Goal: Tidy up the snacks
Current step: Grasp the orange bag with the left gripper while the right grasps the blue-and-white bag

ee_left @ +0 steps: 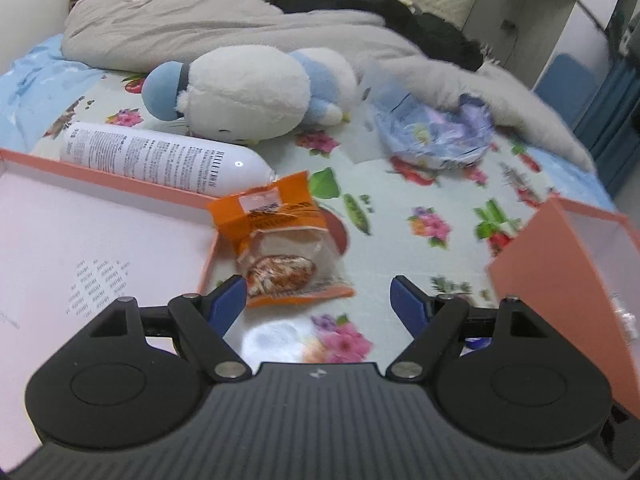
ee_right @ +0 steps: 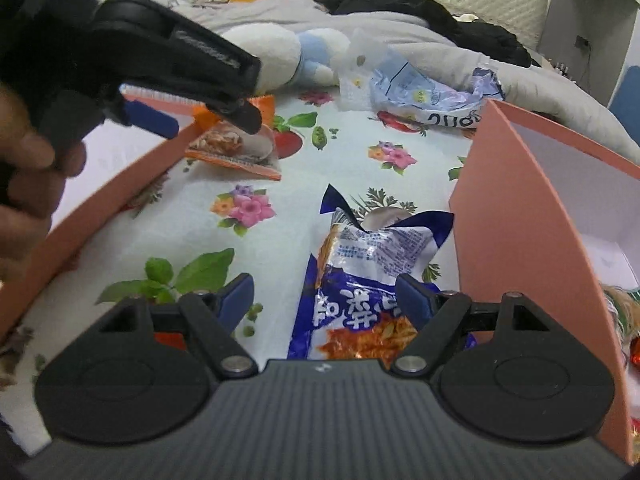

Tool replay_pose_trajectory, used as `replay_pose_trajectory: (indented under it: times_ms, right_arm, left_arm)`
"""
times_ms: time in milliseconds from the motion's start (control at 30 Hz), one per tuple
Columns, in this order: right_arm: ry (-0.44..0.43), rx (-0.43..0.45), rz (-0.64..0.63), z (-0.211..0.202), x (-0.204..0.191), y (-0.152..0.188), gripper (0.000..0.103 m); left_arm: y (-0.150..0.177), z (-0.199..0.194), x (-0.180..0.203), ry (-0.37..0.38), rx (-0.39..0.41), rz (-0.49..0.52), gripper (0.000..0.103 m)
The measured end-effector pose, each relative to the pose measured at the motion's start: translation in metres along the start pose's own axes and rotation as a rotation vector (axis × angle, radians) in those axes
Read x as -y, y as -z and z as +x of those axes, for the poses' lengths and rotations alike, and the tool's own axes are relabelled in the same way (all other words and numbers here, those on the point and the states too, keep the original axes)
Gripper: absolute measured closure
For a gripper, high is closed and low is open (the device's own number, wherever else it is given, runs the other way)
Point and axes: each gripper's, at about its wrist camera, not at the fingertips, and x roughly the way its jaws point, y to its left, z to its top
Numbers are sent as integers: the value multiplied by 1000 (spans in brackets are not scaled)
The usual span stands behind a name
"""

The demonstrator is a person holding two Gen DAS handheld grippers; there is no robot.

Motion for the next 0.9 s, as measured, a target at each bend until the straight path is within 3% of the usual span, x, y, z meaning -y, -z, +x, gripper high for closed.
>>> replay_pose_trajectory:
  times_ms: [233, 400, 667, 900]
  right_arm:
    - [68, -8, -80, 14, -8, -4, 27]
    - [107, -11, -130, 26, -9, -5, 27]
    - [77, -30, -79, 34, 1, -7, 31]
    - [25, -14, -21, 34, 7, -1, 36]
  left_arm:
    - [-9, 33, 5, -88, -22, 84, 22]
    - [-13, 52, 1, -83, -34, 62, 22]
    - [-16, 69, -12, -49, -53, -44, 22]
    - [-7, 68, -6, -63, -25, -2, 32]
